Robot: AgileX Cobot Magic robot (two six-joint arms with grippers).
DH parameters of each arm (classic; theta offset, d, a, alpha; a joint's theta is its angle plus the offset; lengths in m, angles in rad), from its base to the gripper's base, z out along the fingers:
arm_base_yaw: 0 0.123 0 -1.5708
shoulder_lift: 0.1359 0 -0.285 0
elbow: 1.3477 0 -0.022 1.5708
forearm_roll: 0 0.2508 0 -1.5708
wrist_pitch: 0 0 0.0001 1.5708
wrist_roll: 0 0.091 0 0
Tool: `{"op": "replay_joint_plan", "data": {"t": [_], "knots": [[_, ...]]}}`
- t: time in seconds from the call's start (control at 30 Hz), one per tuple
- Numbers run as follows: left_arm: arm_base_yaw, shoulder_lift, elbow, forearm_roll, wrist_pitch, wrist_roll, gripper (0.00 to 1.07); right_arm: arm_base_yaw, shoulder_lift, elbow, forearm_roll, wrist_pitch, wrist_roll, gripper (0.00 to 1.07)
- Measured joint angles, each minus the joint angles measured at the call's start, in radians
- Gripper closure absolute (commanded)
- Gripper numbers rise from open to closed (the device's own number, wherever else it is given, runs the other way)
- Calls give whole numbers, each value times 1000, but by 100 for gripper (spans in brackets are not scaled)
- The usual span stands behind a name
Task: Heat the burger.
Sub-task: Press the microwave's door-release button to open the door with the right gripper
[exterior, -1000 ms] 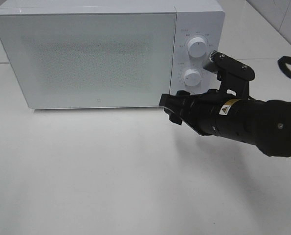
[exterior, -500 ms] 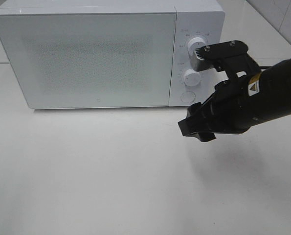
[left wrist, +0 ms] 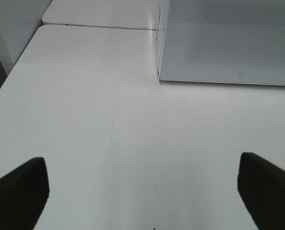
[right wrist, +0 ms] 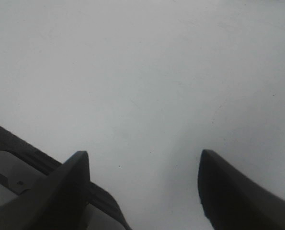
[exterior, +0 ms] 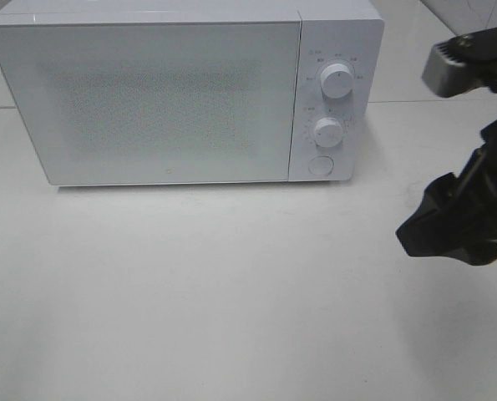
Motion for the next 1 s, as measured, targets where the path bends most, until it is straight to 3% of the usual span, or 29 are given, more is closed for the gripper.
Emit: {"op": "replay_joint_plan", "data": {"t": [0.5, 0.83, 1.0], "knots": [[0, 0, 0, 0, 0, 0, 6, -7, -429, -1, -1, 181, 0, 43], [0, 0, 0, 0, 0, 0, 6, -226, -719, -1, -11, 252, -19, 30], [0, 0, 0, 0, 0, 0, 6, -296, -833, 1, -36, 253, -25, 31]]}}
